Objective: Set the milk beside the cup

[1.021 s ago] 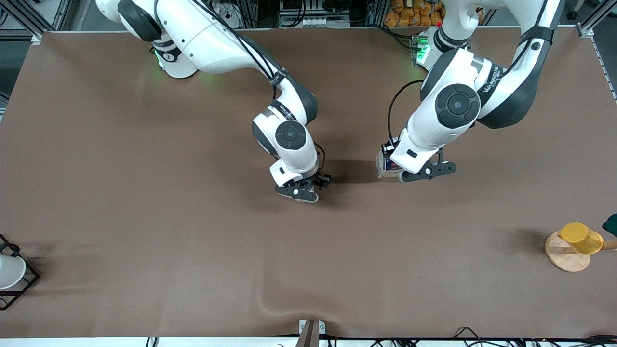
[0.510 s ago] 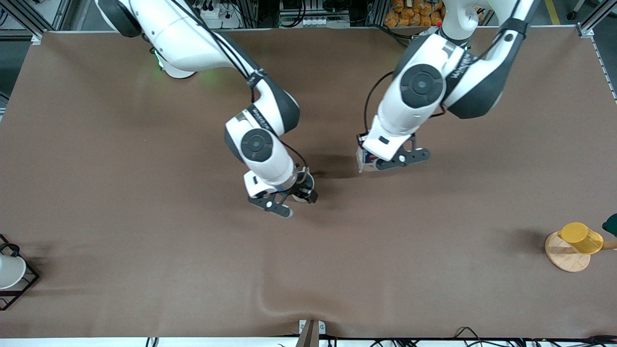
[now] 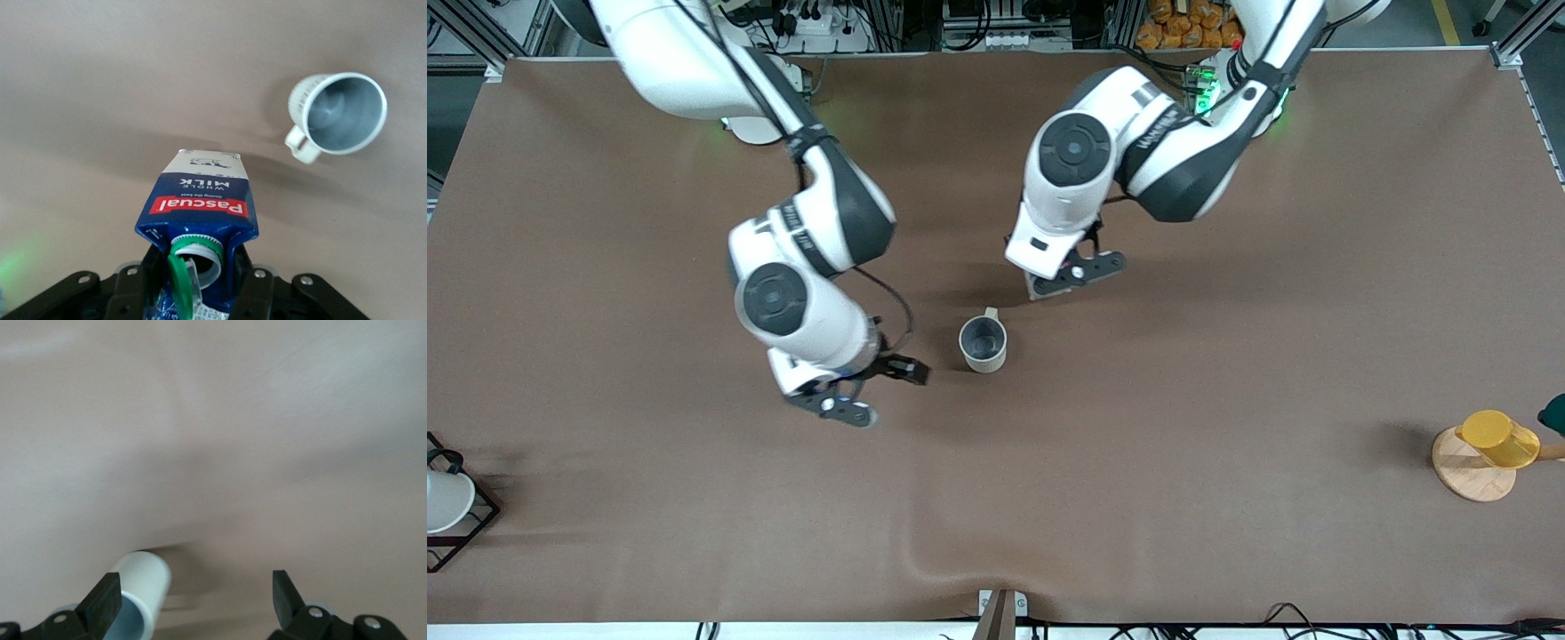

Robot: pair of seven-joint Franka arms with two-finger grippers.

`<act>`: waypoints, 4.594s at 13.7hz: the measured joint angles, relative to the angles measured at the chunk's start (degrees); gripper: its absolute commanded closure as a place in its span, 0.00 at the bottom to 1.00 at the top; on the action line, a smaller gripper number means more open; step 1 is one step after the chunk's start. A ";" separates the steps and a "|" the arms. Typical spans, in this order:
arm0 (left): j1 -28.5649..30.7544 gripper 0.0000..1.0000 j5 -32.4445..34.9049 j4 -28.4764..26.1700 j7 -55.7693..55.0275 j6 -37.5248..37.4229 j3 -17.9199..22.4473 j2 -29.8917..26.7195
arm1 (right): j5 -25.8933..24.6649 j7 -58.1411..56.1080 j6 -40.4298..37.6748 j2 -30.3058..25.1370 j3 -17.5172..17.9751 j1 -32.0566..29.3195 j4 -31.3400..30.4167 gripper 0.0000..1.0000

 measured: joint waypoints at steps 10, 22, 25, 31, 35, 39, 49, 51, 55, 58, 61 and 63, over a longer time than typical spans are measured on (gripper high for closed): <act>-8.45 0.80 4.55 4.82 -0.80 6.59 0.40 7.02 | -1.05 -19.86 -3.64 -6.90 -0.81 -17.87 -6.40 0.00; -8.43 0.77 5.60 5.34 8.72 8.64 1.47 9.01 | -6.25 -44.18 -7.59 -30.21 -0.96 -27.80 -19.61 0.00; -8.40 0.77 5.60 5.35 8.72 8.79 2.34 9.33 | -6.39 -44.79 -13.21 -34.48 -0.96 -28.01 -19.62 0.00; -8.35 0.74 5.60 5.42 8.72 10.97 2.79 10.22 | -6.37 -40.24 -25.98 -37.85 -0.76 -27.09 -15.75 0.00; -8.37 0.00 5.60 5.53 8.72 11.07 2.79 10.29 | -6.01 -39.82 -27.27 -37.85 -0.82 -27.10 -14.00 0.00; -8.48 0.00 5.68 6.16 8.85 11.87 2.91 10.34 | -4.13 -39.00 -28.51 -37.85 -1.03 -27.17 -13.77 0.00; 5.69 0.00 6.53 9.57 7.88 -3.69 4.24 -11.70 | -4.00 -33.69 -29.23 -37.85 -0.31 -27.06 -13.62 0.00; 12.86 0.00 6.54 9.27 14.73 -7.30 4.34 -16.46 | -4.01 -33.63 -29.53 -37.85 -0.37 -27.09 -13.59 0.00; 24.72 0.00 6.45 8.23 29.10 -12.49 4.34 -19.80 | -4.00 -33.63 -29.60 -37.85 -0.46 -27.09 -13.54 0.00; 29.31 0.00 6.44 7.40 35.19 -14.10 4.24 -20.42 | -4.01 -33.63 -29.60 -37.85 -0.43 -27.08 -13.53 0.00; 33.06 0.00 4.75 6.81 42.32 -14.70 4.69 -21.23 | -4.01 -33.63 -29.60 -37.85 -0.42 -27.08 -13.53 0.00; 32.69 0.00 1.18 4.24 47.32 -14.96 8.66 -22.78 | -4.00 -33.63 -29.60 -37.85 -0.41 -27.08 -13.52 0.00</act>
